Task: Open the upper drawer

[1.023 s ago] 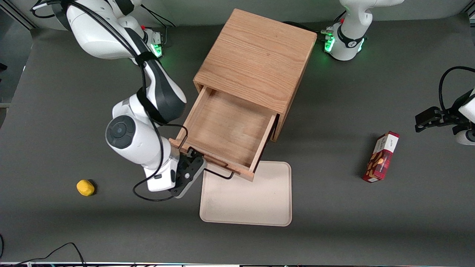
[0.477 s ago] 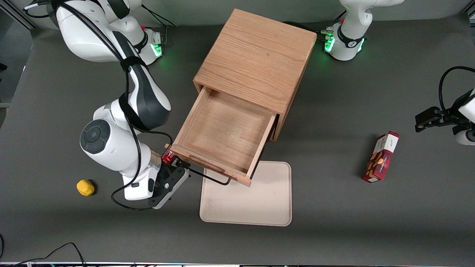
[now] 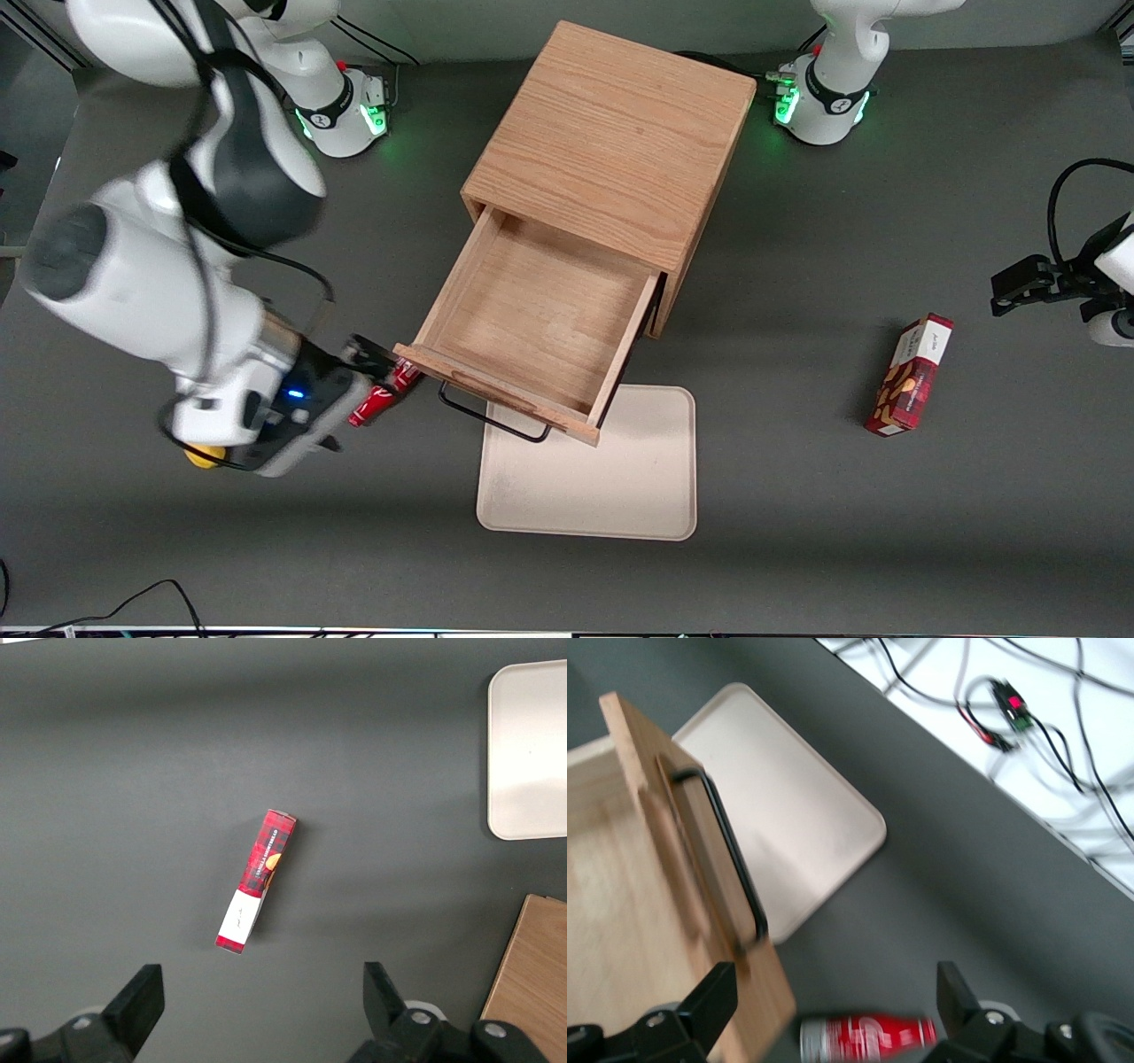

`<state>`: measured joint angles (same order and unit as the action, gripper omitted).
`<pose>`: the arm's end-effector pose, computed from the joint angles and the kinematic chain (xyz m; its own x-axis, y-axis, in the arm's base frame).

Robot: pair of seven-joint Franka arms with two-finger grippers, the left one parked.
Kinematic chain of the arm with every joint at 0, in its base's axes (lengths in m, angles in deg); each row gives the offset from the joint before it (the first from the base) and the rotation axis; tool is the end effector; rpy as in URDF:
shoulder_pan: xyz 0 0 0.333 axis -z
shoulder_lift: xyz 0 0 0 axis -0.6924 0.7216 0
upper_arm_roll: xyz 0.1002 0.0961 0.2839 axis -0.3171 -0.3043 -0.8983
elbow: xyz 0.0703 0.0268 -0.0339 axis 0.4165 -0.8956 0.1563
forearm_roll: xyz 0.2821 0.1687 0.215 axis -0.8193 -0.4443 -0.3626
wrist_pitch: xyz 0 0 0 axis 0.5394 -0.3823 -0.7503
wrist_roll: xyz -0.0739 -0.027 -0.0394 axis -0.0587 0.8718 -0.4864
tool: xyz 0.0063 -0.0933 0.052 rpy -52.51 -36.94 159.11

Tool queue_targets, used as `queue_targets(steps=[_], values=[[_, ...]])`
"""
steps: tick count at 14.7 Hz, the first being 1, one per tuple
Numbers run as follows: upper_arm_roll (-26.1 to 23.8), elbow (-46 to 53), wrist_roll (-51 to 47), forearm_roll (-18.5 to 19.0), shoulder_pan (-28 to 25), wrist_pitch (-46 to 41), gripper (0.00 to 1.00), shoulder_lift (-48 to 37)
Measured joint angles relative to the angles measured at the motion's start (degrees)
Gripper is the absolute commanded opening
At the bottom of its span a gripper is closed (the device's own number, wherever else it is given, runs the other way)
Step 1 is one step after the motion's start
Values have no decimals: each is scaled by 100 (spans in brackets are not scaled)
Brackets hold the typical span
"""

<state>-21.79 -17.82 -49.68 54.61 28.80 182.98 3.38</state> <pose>0.6895 0.2071 0.5555 0.7553 0.6098 0.2401 0.6392 -0.7663 -0.0647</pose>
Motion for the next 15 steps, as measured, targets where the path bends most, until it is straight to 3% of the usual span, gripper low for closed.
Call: queue_targets(steps=[3, 5, 8, 15], values=[[-4, -249, 455, 205, 657, -596, 100, -575], [-18, -663, 665, 447, 1059, -689, 100, -994], [-17, -1535, 479, 521, 1487, -665, 100, -1774], [53, -3546, -2035, 544, 1780, -660, 100, -3764]])
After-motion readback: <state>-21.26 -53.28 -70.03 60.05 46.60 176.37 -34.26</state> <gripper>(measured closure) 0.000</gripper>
